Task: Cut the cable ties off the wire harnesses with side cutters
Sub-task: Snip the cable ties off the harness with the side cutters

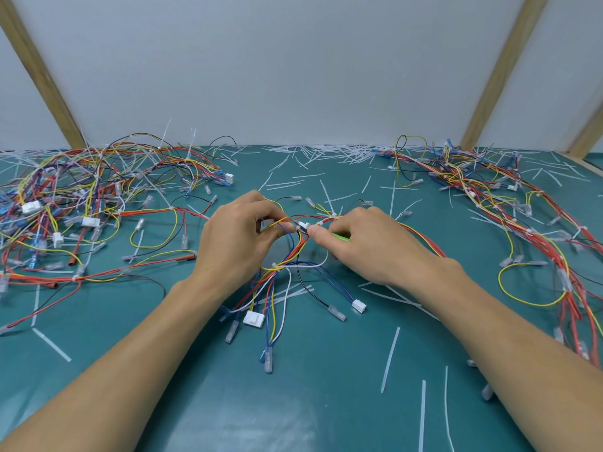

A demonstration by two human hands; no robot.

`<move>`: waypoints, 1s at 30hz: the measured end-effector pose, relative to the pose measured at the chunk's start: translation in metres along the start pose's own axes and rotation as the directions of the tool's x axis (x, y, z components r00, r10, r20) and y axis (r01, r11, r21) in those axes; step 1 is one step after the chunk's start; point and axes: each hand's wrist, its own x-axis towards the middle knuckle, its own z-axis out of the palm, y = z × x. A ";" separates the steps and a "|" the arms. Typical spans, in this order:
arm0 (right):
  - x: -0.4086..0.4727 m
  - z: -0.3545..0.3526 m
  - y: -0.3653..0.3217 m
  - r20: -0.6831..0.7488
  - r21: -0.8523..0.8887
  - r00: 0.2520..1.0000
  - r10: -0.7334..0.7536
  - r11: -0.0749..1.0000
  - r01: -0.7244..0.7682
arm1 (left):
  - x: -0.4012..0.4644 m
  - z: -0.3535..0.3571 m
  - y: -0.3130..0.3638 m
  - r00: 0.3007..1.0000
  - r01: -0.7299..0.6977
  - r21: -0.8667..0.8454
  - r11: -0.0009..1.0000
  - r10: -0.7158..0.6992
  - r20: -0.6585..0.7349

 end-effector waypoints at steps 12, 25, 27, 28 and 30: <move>0.000 0.001 0.001 -0.002 0.012 1.000 0.007 1.000 -0.007 | 0.000 0.000 -0.001 1.000 0.008 -0.012 1.000 -0.008 0.009; 0.001 0.002 0.002 0.006 0.014 1.000 0.016 1.000 -0.017 | -0.001 0.001 0.000 1.000 0.023 -0.014 1.000 -0.023 0.010; 0.001 0.002 0.002 0.003 0.011 1.000 0.015 1.000 -0.015 | 0.000 0.001 0.000 1.000 0.020 -0.013 1.000 -0.020 0.012; 0.001 0.002 0.002 0.002 0.011 1.000 0.015 1.000 -0.015 | 0.000 0.001 0.000 1.000 0.019 -0.013 1.000 -0.019 0.012; 0.001 0.001 0.002 0.002 0.014 1.000 0.015 1.000 -0.015 | 0.000 0.000 0.001 1.000 0.018 -0.018 1.000 -0.018 0.011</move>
